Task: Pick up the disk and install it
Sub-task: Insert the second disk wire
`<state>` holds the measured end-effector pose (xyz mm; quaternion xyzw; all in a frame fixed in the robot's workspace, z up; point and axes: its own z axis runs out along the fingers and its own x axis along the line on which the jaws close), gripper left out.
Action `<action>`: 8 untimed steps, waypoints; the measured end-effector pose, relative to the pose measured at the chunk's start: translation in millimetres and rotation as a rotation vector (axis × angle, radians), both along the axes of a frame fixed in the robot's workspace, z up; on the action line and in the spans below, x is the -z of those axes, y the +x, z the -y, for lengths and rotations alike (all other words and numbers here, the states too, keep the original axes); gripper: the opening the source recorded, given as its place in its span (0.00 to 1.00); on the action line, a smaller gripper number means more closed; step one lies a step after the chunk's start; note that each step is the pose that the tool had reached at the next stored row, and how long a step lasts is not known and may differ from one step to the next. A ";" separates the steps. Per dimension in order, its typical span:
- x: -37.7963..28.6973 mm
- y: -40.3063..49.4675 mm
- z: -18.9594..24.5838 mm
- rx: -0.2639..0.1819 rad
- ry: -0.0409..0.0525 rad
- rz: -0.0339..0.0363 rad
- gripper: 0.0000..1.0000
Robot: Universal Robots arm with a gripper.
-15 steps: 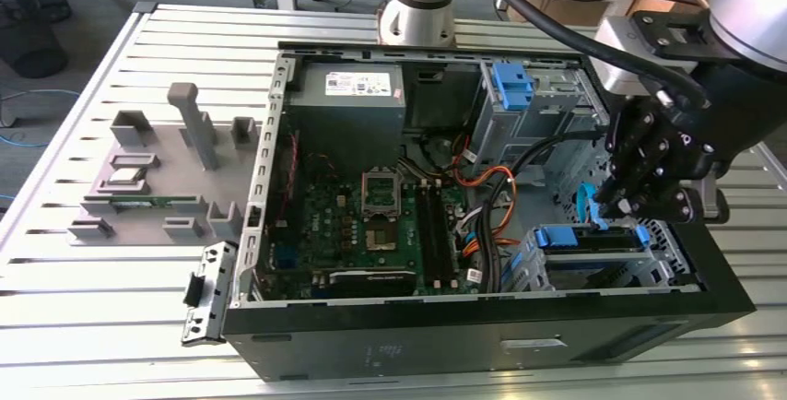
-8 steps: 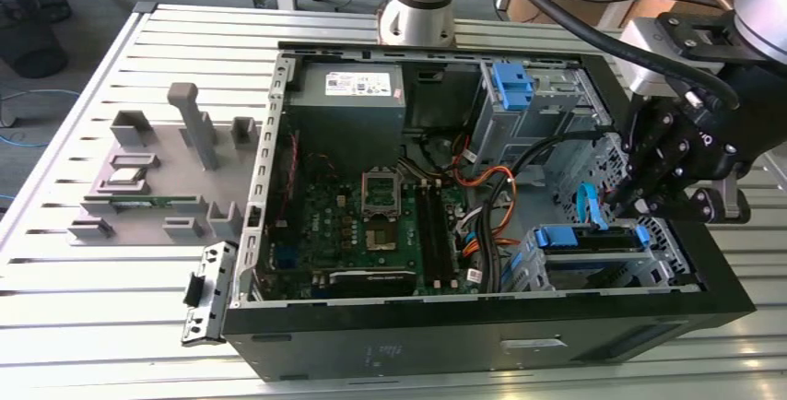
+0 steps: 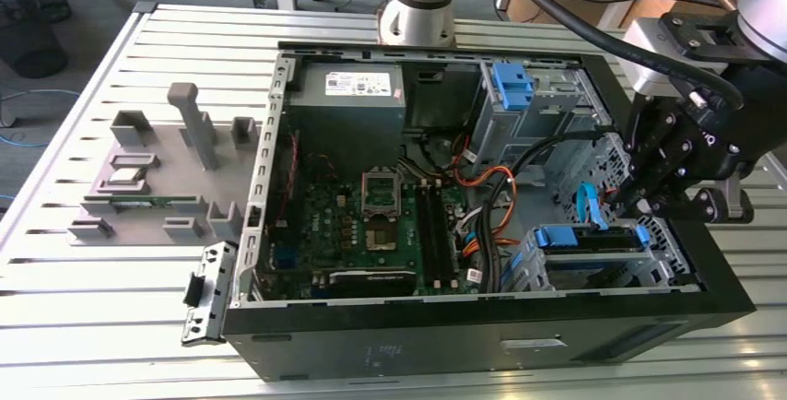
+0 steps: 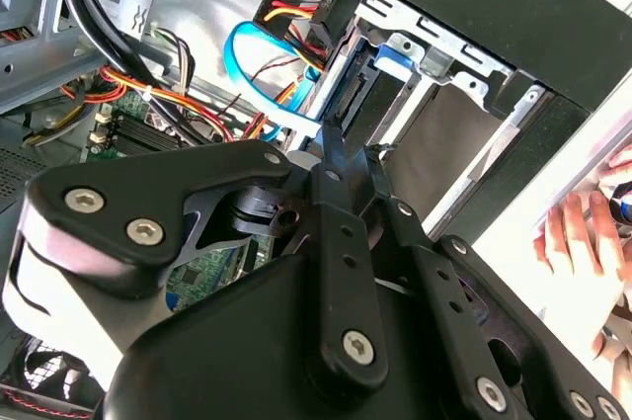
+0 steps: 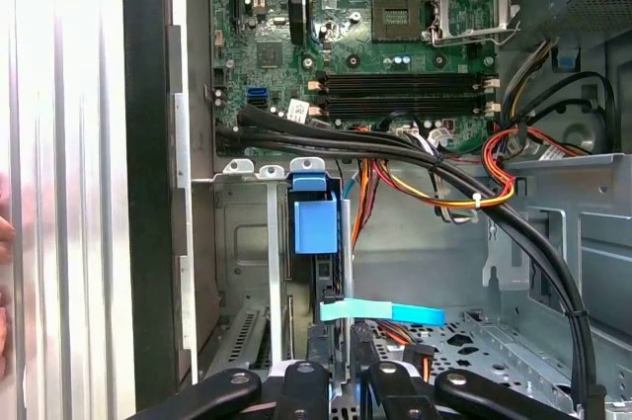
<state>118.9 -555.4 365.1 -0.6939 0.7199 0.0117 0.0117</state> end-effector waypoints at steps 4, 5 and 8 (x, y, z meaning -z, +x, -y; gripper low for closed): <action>0.0 0.1 -0.4 0.000 0.0001 0.0000 0.24; -0.1 0.1 -1.2 0.000 -0.0001 0.0000 0.24; 0.0 0.8 -3.7 0.000 0.0000 0.0000 0.24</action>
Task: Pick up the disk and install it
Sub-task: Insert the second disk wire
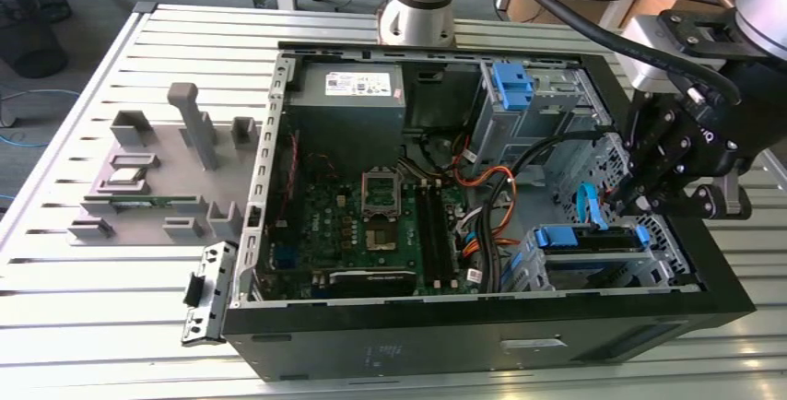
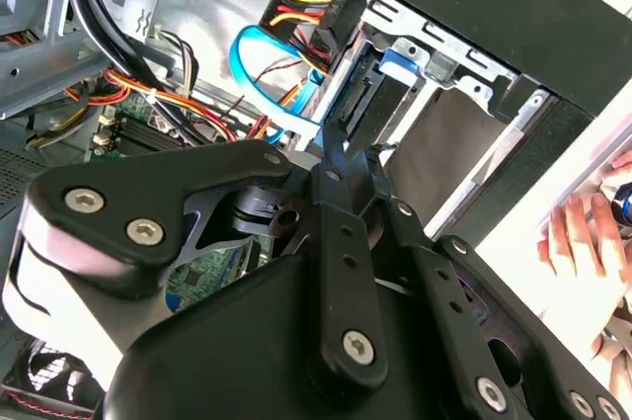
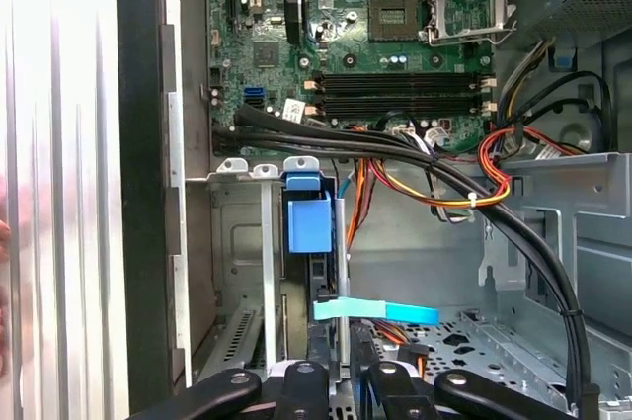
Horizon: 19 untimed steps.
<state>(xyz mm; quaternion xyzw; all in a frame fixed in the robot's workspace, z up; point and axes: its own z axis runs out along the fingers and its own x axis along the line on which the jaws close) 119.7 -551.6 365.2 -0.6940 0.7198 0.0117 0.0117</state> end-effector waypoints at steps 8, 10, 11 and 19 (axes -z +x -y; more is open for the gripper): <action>0.2 5.9 -7.0 0.000 0.0000 -0.0002 0.24; 0.2 8.6 -7.7 0.000 0.0000 -0.0009 0.24; 0.2 10.2 -8.0 0.000 0.0000 -0.0014 0.24; 0.6 21.1 -12.4 0.000 -0.0002 -0.0052 0.24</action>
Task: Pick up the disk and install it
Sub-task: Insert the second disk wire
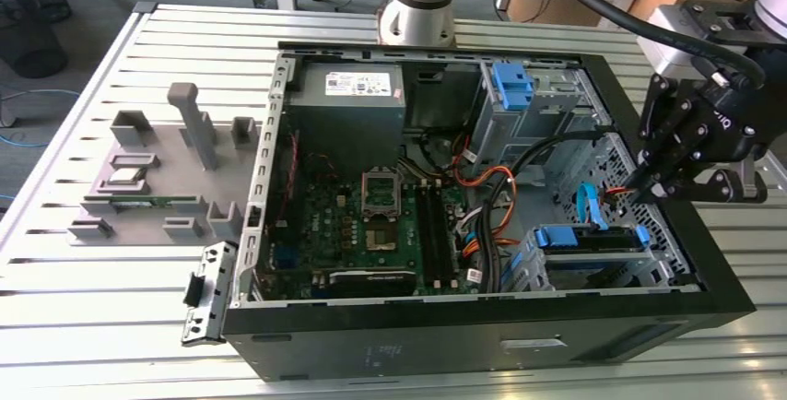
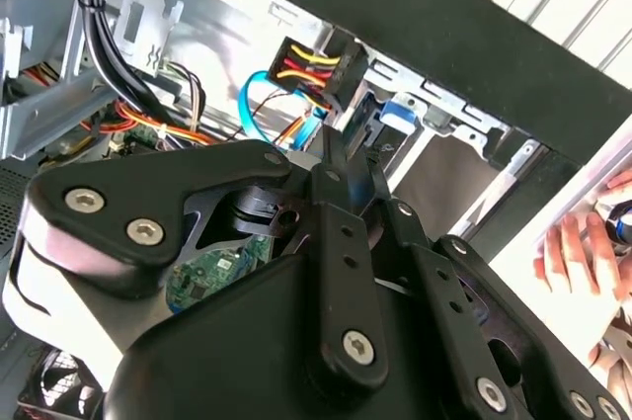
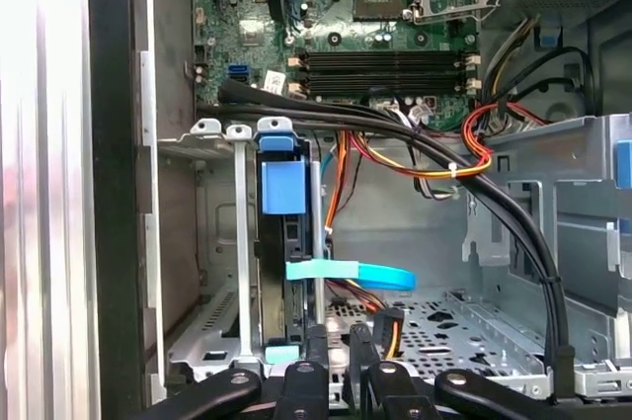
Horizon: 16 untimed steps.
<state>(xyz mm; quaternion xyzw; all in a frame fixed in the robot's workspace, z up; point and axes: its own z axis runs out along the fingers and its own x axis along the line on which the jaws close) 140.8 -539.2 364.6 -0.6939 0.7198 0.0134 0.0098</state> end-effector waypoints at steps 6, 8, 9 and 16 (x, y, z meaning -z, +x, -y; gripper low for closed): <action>0.3 4.2 -2.2 0.000 -0.0151 -0.0119 0.24; 0.3 4.2 -2.2 0.000 -0.0153 -0.0120 0.24; 0.3 4.2 -2.2 0.000 -0.0153 -0.0120 0.24; 0.8 7.5 -2.3 -0.001 -0.0154 -0.0988 0.24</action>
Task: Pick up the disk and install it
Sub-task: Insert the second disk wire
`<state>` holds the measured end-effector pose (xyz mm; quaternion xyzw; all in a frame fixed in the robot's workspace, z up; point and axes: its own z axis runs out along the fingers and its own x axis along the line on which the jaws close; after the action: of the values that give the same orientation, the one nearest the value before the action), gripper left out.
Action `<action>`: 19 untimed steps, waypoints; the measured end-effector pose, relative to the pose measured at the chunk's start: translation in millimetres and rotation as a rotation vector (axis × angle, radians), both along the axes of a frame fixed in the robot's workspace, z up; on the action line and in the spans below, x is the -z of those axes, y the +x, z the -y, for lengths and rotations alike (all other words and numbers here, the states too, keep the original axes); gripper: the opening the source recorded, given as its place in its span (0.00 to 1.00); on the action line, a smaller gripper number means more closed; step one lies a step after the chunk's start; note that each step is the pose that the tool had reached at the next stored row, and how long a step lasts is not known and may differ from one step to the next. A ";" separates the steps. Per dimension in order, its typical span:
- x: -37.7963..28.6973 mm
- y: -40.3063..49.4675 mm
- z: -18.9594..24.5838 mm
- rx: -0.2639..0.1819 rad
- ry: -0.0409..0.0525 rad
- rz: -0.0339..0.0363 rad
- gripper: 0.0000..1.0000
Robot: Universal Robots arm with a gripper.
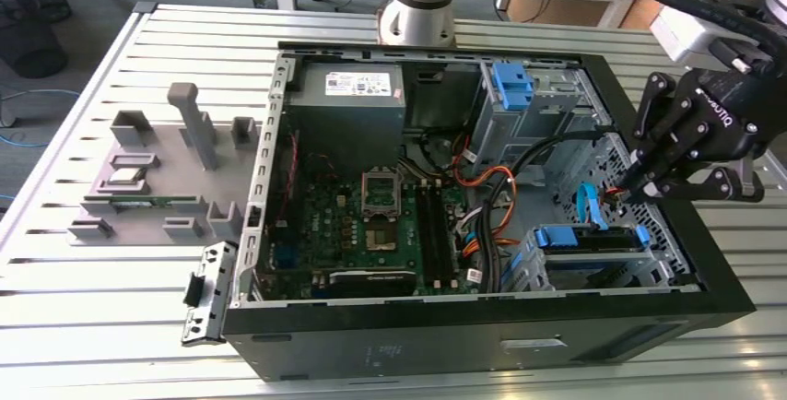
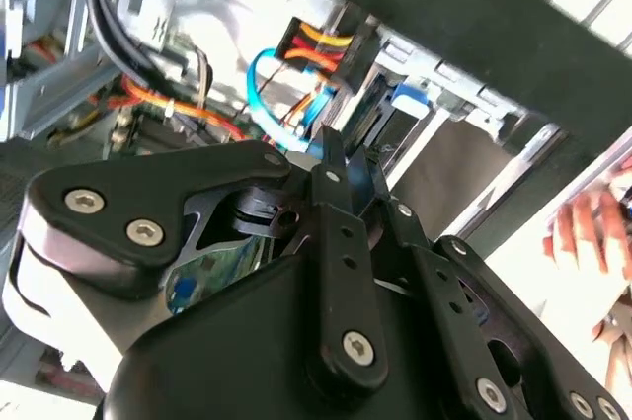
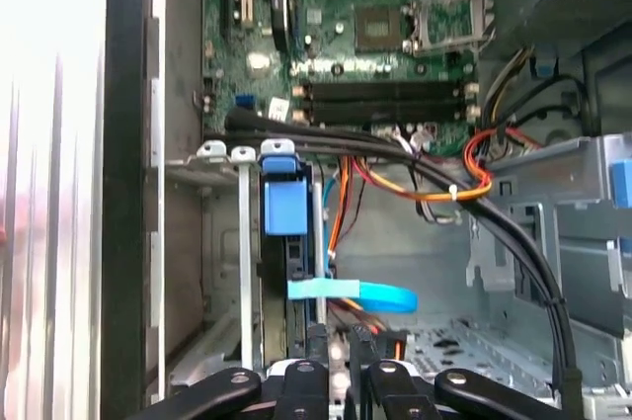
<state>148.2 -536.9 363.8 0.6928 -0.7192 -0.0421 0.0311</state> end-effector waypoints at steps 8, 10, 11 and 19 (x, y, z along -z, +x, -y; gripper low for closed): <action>0.4 0.9 0.0 0.000 0.0001 -0.0494 0.24; 0.6 1.8 -0.6 0.000 -0.0007 -0.0544 0.24; 0.6 2.6 -1.1 0.000 -0.0023 -0.0588 0.24; 1.5 11.3 -4.8 0.001 -0.0250 -0.1114 0.24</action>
<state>159.6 -532.1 362.3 0.6887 -0.7171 -0.0716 0.0797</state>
